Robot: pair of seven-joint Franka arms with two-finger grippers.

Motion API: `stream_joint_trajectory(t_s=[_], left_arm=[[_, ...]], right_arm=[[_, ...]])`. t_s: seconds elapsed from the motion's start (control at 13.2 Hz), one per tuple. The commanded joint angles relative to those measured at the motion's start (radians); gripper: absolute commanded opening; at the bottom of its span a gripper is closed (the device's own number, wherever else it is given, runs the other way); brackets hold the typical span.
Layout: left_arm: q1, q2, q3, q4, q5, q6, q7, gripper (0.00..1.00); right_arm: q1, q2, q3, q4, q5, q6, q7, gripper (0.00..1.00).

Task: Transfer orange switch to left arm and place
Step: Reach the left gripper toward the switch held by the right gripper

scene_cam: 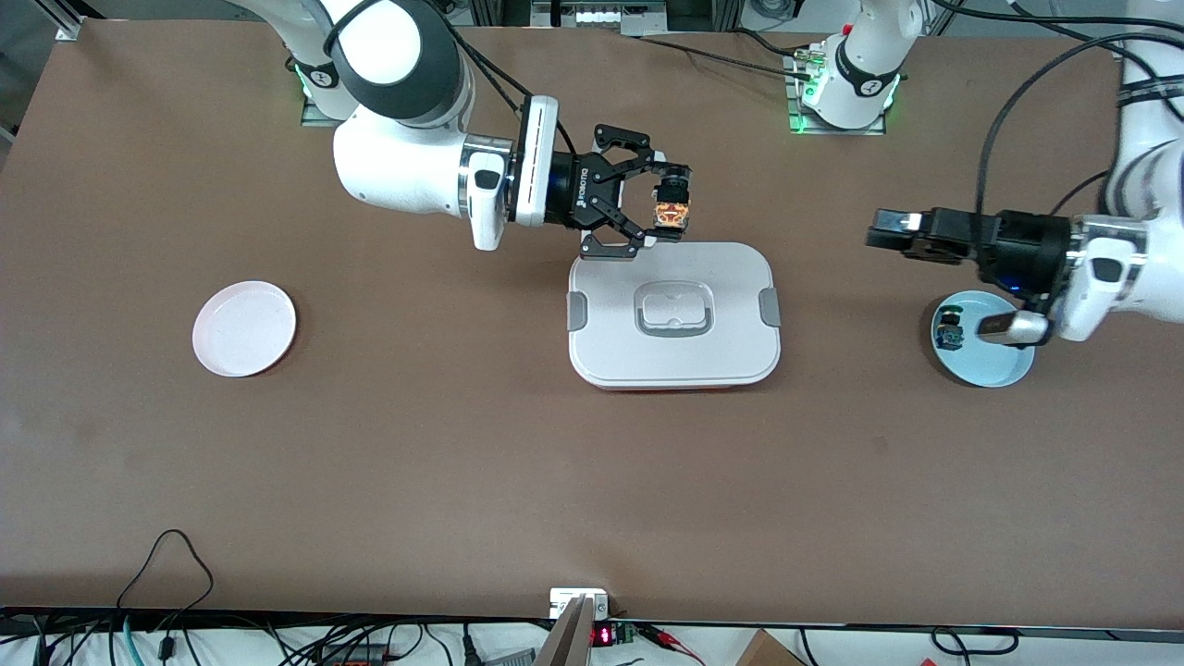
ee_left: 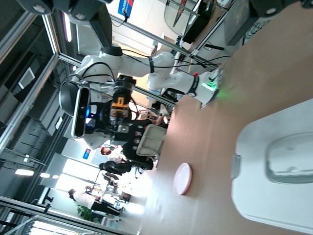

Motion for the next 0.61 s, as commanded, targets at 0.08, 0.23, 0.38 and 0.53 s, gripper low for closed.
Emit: stream_joint_trajectory(t_s=[0.08, 0.23, 0.38, 0.53], left_arm=[[-0.002, -0.069, -0.169, -0.048, -0.079, 0.194, -0.141, 1.00], [-0.005, -0.070, -0.231, -0.048, -0.093, 0.274, -0.207, 1.00], [-0.004, -0.076, -0.291, -0.062, -0.091, 0.339, -0.251, 1.00], [-0.004, -0.081, -0.296, -0.090, -0.090, 0.345, -0.241, 1.00]], right_arm=[[0.036, 0.022, -0.005, 0.028, 0.031, 0.048, -0.031, 0.00], [0.041, 0.027, -0.007, 0.028, 0.031, 0.058, -0.031, 0.00], [0.046, 0.028, -0.007, 0.026, 0.030, 0.058, -0.031, 0.00], [0.046, 0.028, -0.005, 0.026, 0.030, 0.058, -0.032, 0.00]])
